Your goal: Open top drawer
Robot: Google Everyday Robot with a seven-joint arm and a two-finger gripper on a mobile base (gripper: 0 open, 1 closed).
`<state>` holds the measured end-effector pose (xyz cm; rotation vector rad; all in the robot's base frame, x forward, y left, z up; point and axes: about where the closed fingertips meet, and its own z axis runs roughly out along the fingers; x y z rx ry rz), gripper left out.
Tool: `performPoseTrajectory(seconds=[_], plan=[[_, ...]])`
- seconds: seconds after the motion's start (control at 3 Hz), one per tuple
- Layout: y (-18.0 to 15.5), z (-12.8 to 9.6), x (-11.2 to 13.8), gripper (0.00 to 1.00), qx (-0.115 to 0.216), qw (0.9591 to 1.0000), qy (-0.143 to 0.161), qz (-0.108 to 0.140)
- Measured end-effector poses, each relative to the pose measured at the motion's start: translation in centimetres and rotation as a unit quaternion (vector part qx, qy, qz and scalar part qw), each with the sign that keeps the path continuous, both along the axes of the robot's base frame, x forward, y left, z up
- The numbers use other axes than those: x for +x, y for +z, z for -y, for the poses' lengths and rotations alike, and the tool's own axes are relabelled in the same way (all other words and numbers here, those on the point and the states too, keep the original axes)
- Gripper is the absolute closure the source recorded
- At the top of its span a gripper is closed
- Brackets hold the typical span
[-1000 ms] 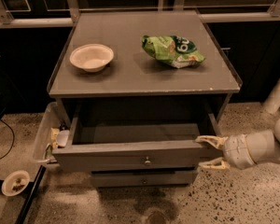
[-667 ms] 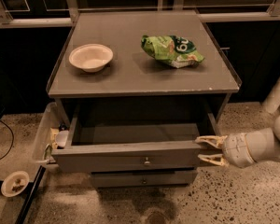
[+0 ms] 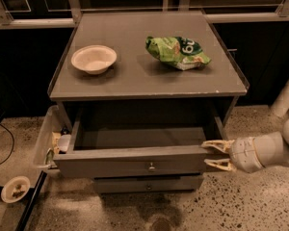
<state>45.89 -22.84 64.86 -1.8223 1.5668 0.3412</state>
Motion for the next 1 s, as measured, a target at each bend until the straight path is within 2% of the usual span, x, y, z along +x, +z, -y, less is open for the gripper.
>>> performPoseTrajectory(seconds=[0.67, 1.0], plan=[[1.1, 0.0, 0.0, 0.12, 0.000, 1.0000, 0.000, 0.000], [0.2, -0.9, 1.5, 0.00, -0.021, 0.9989, 0.020, -0.038]])
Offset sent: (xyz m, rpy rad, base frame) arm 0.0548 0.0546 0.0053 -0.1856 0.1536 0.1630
